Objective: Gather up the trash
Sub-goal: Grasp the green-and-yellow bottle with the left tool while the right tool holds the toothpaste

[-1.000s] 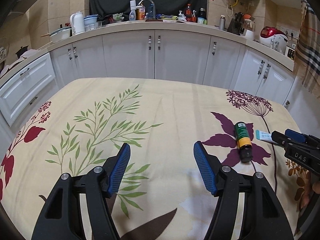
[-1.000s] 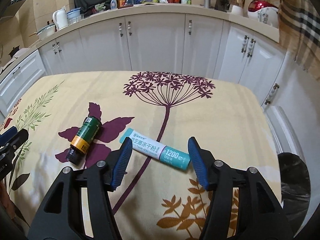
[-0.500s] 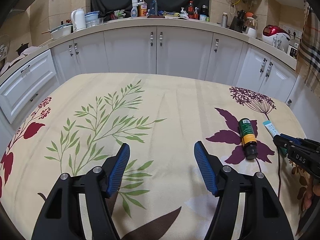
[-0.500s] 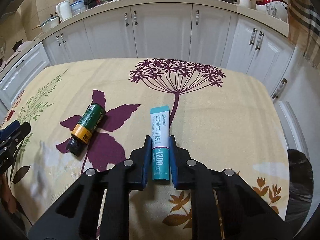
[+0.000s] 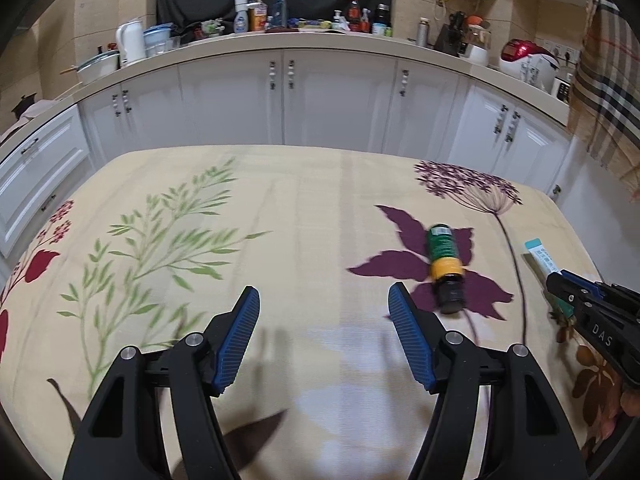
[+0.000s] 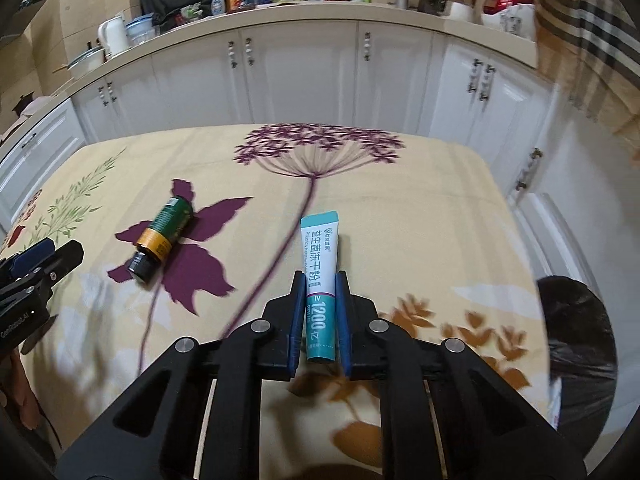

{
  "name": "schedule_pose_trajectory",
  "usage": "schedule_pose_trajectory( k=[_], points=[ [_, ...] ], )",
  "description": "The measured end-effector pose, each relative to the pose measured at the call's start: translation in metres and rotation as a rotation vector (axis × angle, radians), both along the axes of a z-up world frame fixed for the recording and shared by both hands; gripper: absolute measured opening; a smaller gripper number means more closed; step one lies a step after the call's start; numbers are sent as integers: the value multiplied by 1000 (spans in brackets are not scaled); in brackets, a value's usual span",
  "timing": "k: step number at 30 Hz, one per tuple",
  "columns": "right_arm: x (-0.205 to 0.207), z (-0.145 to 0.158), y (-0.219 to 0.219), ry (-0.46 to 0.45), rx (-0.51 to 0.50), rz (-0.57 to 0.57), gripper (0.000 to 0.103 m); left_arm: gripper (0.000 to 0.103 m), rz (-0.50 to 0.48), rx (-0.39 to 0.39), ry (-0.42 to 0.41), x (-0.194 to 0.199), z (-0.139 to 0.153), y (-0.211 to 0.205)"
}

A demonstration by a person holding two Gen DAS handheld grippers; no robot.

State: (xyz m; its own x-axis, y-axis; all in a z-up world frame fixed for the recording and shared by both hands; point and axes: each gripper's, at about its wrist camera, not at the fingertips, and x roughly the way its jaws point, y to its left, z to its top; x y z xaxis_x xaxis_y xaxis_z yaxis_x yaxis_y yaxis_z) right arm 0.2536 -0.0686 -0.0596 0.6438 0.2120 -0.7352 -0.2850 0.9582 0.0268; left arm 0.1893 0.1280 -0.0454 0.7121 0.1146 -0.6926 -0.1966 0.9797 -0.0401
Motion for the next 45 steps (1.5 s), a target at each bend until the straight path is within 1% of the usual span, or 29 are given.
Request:
schedule_pose_trajectory(
  k=[8,13,16,18,20,22,24,25,33,39,45],
  points=[
    [-11,3,-40,-23,10,-84,14,65,-73,7,10,17,-2,-37],
    [-15,5,-57,-32,21,-111,14,65,-111,-4,45,36,-7,-53],
    [-16,5,-61,-33,31,-117,14,65,-130,2,68,45,-10,-59],
    [-17,5,-63,-35,37,-118,14,60,-135,0,80,49,-12,-61],
    [-17,5,-64,-35,41,-116,14,46,-140,-6,101,53,-15,-61],
    [-18,5,-64,-35,45,-113,14,39,-144,-8,117,56,-17,-61],
    [-18,6,-64,-35,46,-111,14,26,-147,-10,114,55,-17,-61],
    [-18,6,-64,-35,48,-110,14,24,-152,-10,114,55,-17,-62],
    [-23,6,-64,-40,53,-105,14,24,-154,0,94,47,-14,-61],
    [-30,7,-60,-48,57,-97,14,24,-150,41,62,32,-7,-64],
    [-43,9,-56,-60,63,-89,14,24,-146,51,42,14,-3,-66]
  ],
)
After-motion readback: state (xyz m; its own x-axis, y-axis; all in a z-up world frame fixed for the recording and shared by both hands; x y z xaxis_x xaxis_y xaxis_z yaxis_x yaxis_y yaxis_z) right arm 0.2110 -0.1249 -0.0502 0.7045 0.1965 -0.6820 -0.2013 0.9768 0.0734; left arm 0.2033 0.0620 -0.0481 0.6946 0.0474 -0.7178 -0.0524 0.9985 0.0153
